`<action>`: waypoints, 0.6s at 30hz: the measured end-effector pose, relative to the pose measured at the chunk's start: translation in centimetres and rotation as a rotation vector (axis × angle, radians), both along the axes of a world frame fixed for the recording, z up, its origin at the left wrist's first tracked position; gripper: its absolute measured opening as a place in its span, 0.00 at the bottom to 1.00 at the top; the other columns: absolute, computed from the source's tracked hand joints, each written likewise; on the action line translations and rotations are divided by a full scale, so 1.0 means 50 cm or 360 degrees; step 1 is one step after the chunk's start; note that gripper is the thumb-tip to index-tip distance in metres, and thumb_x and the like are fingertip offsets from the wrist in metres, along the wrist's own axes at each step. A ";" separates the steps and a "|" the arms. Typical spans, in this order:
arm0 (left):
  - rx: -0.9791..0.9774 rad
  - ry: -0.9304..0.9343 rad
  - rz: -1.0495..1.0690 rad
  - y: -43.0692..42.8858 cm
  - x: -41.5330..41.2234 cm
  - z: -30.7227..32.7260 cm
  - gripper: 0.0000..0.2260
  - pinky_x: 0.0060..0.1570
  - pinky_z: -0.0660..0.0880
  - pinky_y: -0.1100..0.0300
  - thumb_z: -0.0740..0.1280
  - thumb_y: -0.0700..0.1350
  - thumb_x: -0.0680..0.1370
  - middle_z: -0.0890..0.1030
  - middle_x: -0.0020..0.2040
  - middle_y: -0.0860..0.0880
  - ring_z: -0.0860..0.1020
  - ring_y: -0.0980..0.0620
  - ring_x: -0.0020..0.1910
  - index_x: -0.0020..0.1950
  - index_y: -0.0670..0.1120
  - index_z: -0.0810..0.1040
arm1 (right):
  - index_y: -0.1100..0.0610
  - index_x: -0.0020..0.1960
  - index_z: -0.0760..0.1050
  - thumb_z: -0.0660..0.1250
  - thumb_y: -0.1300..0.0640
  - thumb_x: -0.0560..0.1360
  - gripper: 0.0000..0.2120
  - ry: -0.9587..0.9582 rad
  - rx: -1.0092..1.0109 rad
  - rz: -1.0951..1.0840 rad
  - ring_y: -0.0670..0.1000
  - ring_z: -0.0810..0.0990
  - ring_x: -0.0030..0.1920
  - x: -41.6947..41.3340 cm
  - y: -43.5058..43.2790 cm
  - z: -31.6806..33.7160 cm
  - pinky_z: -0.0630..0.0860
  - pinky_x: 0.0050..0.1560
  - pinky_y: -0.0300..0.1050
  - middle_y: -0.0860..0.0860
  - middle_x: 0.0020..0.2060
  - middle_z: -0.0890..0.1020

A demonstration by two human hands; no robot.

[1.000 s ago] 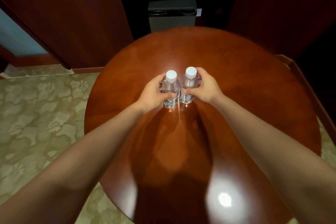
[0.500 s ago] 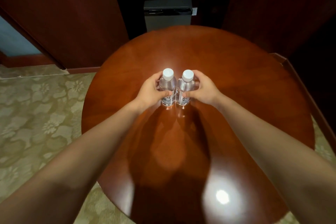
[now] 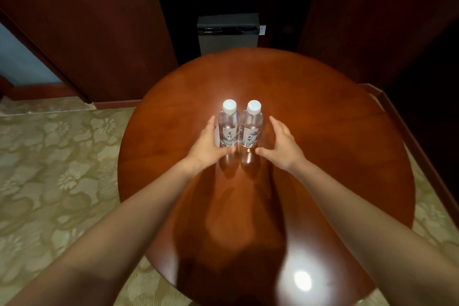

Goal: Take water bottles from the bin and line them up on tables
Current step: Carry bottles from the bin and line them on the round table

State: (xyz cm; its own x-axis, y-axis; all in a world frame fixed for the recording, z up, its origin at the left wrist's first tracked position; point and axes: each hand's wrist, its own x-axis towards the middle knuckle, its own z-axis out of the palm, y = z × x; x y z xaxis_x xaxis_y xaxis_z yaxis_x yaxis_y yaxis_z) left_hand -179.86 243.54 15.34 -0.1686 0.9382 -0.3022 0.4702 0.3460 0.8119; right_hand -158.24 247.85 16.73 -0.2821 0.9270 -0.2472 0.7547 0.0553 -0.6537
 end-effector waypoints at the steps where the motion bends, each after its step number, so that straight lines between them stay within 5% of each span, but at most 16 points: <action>1: -0.0011 0.0059 -0.0003 -0.018 0.007 0.007 0.53 0.75 0.60 0.46 0.80 0.50 0.67 0.60 0.78 0.47 0.60 0.49 0.77 0.80 0.50 0.46 | 0.50 0.81 0.47 0.75 0.49 0.72 0.49 -0.0069 0.0006 0.0011 0.54 0.47 0.80 0.007 -0.016 0.000 0.52 0.79 0.55 0.52 0.81 0.50; 4: -0.0004 0.0217 -0.0055 -0.069 0.033 0.025 0.49 0.74 0.62 0.48 0.77 0.48 0.70 0.59 0.78 0.46 0.62 0.47 0.76 0.80 0.50 0.47 | 0.48 0.81 0.45 0.72 0.44 0.74 0.47 -0.0322 0.0089 0.0058 0.54 0.40 0.80 0.032 -0.064 -0.002 0.44 0.79 0.57 0.52 0.81 0.45; 9: -0.0050 0.0525 -0.0386 -0.130 0.094 0.023 0.48 0.73 0.62 0.45 0.74 0.57 0.71 0.53 0.80 0.50 0.57 0.46 0.78 0.80 0.56 0.44 | 0.47 0.81 0.46 0.69 0.40 0.74 0.45 -0.0579 0.0256 0.0044 0.55 0.34 0.79 0.084 -0.143 0.003 0.36 0.77 0.62 0.52 0.81 0.43; 18: 0.0051 0.1030 -0.1128 -0.146 0.337 0.069 0.43 0.74 0.42 0.38 0.66 0.65 0.74 0.39 0.80 0.50 0.39 0.45 0.79 0.78 0.62 0.41 | 0.44 0.81 0.42 0.68 0.41 0.74 0.46 -0.0700 0.0195 -0.0358 0.57 0.28 0.77 0.306 -0.298 0.065 0.30 0.74 0.65 0.52 0.80 0.38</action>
State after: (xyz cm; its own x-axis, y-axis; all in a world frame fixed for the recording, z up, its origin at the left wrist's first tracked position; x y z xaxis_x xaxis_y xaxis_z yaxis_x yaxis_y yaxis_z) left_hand -162.99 236.22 18.77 0.3160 0.8925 -0.3219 0.9222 -0.2091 0.3254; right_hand -142.95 232.96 19.98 0.0341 0.9824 -0.1834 0.9591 -0.0837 -0.2703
